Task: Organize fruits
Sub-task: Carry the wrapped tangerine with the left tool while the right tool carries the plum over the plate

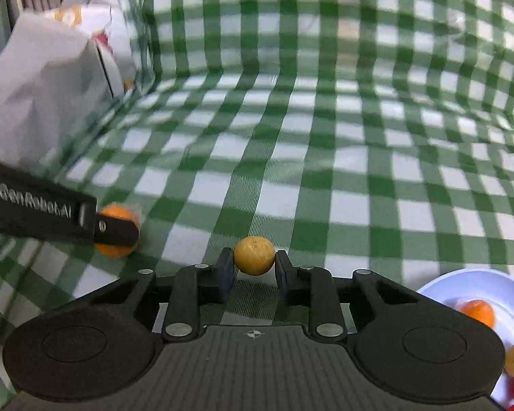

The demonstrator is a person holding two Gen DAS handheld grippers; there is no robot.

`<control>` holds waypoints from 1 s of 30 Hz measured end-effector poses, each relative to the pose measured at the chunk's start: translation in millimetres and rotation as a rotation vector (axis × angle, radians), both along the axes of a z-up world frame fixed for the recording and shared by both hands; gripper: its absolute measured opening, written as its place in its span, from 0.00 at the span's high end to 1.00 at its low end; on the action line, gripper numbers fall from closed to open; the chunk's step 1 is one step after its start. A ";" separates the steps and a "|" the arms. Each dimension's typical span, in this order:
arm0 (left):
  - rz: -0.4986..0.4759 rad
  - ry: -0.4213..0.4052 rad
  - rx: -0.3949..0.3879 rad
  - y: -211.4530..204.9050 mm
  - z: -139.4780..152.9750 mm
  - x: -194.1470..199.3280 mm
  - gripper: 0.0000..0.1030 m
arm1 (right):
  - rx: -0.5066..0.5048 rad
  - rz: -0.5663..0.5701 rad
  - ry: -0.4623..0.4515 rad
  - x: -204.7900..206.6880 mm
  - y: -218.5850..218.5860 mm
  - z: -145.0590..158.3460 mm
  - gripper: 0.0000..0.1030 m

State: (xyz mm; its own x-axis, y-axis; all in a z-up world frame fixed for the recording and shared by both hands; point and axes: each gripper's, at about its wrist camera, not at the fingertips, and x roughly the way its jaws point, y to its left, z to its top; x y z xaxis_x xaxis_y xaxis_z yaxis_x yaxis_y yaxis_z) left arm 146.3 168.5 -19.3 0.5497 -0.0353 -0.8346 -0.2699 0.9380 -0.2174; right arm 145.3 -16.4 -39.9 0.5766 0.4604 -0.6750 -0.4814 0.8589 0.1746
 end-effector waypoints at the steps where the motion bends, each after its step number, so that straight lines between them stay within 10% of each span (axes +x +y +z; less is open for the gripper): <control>1: -0.004 -0.015 0.002 0.2 4.0 -3.7 0.62 | 0.012 -0.009 -0.013 -2.5 -4.7 6.0 0.74; 16: -0.149 -0.210 0.102 -50.8 66.9 -96.1 0.62 | 0.098 -0.211 -0.163 -82.1 -143.5 83.7 0.74; 30: -0.277 -0.266 0.107 -116.0 79.9 -96.1 0.62 | 0.045 -0.319 -0.179 -79.4 -228.0 65.0 0.74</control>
State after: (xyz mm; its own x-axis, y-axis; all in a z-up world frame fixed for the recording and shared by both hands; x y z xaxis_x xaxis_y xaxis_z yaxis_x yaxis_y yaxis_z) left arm 50.2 52.5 60.6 0.7291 -0.1335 -0.6713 0.0496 0.9885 -0.1428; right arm 66.0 -244.4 25.1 0.8033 0.2656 -0.5331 -0.2172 0.9641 0.1530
